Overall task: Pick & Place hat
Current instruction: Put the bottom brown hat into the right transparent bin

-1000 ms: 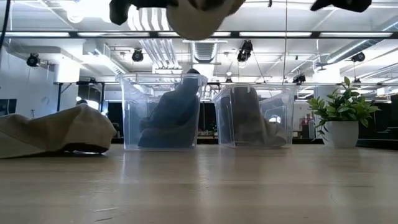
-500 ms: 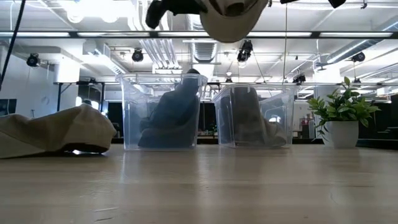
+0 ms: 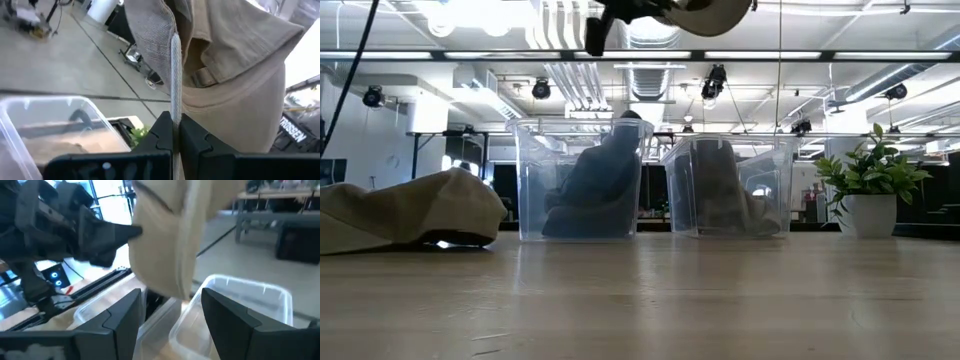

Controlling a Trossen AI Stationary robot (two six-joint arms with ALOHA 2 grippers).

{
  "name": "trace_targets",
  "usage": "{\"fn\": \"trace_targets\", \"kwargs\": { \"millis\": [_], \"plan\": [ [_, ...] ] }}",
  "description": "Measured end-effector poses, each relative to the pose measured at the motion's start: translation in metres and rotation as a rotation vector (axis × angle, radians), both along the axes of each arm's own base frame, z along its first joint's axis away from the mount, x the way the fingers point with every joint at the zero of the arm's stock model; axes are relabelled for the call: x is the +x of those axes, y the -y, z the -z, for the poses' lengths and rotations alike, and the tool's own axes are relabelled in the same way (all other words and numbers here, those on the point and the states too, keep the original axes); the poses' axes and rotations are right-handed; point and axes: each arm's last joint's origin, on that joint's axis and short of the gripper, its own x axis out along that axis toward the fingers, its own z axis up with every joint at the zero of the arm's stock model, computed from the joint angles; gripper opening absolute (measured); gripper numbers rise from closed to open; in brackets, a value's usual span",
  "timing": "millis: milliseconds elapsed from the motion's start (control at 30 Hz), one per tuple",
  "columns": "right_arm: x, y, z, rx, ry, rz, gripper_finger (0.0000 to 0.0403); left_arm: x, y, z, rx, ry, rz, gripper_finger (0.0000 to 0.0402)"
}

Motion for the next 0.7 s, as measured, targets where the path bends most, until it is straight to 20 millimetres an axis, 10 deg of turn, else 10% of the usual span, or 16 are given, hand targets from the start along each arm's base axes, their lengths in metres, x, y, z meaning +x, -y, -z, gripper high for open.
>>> {"fn": "trace_targets", "kwargs": {
  "millis": [500, 700],
  "plan": [
    [0.002, 0.006, -0.004, -0.072, -0.018, 0.067, 0.02, 0.015, 0.0, 0.004, -0.066, 0.175, 0.175, 0.0007],
    [0.005, 0.013, -0.004, -0.064, -0.021, 0.085, 0.0128, 0.016, 0.004, 0.005, -0.043, 0.158, 0.225, 0.0019]
  ]
}}
